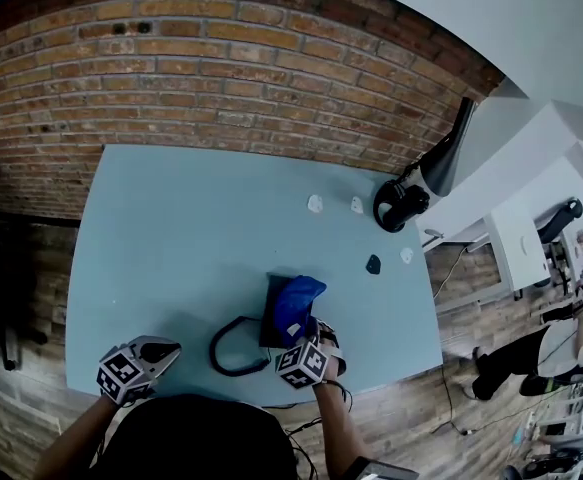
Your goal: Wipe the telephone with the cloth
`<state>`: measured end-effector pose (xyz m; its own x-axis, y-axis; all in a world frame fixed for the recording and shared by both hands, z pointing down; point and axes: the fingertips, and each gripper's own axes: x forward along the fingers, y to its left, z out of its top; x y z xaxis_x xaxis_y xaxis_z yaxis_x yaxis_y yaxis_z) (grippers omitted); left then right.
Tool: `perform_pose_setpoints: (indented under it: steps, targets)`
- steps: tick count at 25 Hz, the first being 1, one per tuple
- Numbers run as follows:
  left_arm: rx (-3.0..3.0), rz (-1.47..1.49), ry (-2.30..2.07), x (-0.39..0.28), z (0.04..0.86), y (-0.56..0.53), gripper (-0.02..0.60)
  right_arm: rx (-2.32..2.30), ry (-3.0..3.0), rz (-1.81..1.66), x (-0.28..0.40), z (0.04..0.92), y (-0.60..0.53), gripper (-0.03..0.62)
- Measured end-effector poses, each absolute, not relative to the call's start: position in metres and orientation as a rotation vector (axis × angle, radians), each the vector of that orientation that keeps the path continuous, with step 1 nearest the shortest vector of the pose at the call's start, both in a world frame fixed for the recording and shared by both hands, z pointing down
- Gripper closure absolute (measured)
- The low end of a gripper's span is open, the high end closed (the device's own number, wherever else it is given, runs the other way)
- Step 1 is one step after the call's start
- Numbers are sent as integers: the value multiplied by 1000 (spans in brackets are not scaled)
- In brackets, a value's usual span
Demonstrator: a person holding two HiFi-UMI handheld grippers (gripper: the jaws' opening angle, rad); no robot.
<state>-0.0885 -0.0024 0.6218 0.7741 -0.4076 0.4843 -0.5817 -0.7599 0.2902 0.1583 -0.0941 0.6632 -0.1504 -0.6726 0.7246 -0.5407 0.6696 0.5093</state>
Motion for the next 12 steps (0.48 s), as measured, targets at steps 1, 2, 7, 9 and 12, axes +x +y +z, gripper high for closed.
perform_pose_setpoints:
  steps: [1, 2, 7, 9, 12]
  targets:
    - [2538, 555, -748, -89, 622, -2, 560, 965, -1819, -153, 158, 664, -93, 505]
    - [2537, 556, -748, -89, 621, -2, 560, 968, -1822, -150, 157, 664, -92, 505]
    - [2533, 560, -745, -90, 622, 0, 559, 985, -1832, -130, 156, 666, -86, 505]
    - [2531, 564, -741, -90, 623, 1, 560, 987, -1835, -123, 155, 667, -83, 505]
    - [2531, 563, -737, -89, 623, 2, 560, 984, -1836, -119, 153, 670, -78, 505]
